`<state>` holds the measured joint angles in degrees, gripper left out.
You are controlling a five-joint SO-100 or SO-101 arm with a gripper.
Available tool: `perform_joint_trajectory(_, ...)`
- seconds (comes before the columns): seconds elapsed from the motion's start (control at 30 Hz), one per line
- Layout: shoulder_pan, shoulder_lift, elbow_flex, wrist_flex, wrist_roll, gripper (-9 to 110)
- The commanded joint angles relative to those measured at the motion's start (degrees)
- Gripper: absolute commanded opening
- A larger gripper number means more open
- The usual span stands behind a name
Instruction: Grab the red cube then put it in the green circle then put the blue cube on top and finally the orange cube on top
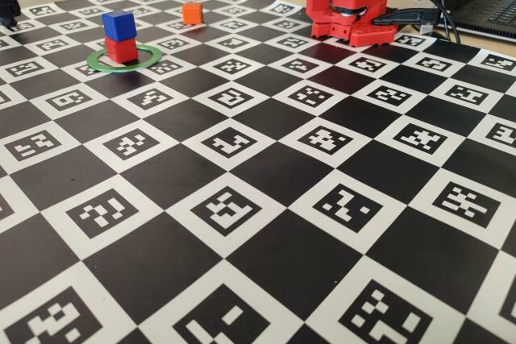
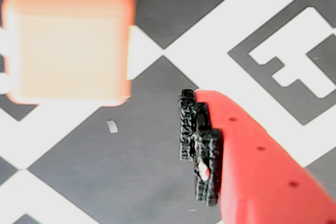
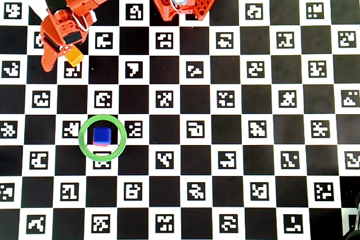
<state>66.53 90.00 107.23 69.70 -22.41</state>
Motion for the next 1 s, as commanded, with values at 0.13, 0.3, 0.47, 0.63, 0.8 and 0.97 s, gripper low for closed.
perform_joint_trajectory(0.13, -0.79, 0.44, 2.20, -3.43, 0.70, 47)
perform_joint_trajectory(0.3, -0.53, -1.41, 2.20, -6.42, 0.44, 46)
perform_joint_trajectory(0.47, -0.26, -2.90, 2.29, -7.73, 0.00, 45)
perform_joint_trajectory(0.63, -0.09, -4.57, 1.41, -8.35, -0.26, 44)
perform_joint_trajectory(0.8, 0.18, -6.06, 0.53, -8.61, -0.62, 44)
perform_joint_trajectory(0.97, 0.26, -7.03, -0.53, -9.32, -0.70, 40)
